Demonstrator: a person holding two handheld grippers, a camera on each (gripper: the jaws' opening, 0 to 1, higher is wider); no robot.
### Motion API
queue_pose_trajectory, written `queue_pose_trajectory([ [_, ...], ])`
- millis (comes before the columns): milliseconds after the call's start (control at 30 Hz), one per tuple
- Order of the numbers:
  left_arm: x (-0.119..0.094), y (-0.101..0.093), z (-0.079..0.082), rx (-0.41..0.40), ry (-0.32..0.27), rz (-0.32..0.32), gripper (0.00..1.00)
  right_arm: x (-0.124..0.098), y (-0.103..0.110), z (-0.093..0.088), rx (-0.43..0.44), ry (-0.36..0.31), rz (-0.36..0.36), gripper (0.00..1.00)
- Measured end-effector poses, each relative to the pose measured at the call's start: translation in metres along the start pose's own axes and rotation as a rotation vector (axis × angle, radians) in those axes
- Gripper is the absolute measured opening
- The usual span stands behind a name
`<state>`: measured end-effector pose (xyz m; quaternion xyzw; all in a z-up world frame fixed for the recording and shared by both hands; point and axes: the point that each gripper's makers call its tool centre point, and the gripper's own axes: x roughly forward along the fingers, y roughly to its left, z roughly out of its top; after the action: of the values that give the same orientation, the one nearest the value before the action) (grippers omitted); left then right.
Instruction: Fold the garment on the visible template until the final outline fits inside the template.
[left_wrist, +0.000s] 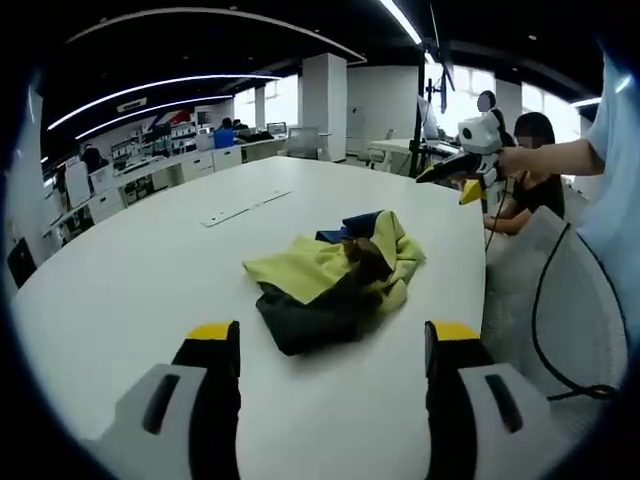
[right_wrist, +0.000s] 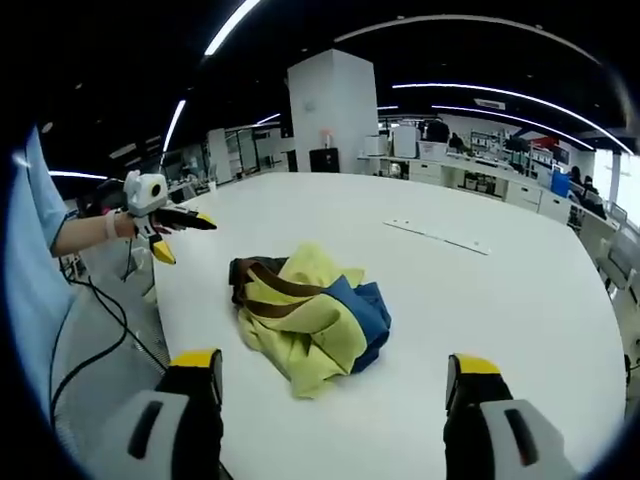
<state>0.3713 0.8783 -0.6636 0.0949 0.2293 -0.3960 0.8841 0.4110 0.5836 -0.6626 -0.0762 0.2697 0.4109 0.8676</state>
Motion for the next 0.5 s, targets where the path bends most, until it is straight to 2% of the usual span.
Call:
queue_pose_trajectory([
  [500, -0.0018, 0.0014, -0.0043, 0.008, 0.014, 0.017, 0.71, 0.0066, 0.0001, 0.0035, -0.025, 0.024, 0.014, 0.92],
])
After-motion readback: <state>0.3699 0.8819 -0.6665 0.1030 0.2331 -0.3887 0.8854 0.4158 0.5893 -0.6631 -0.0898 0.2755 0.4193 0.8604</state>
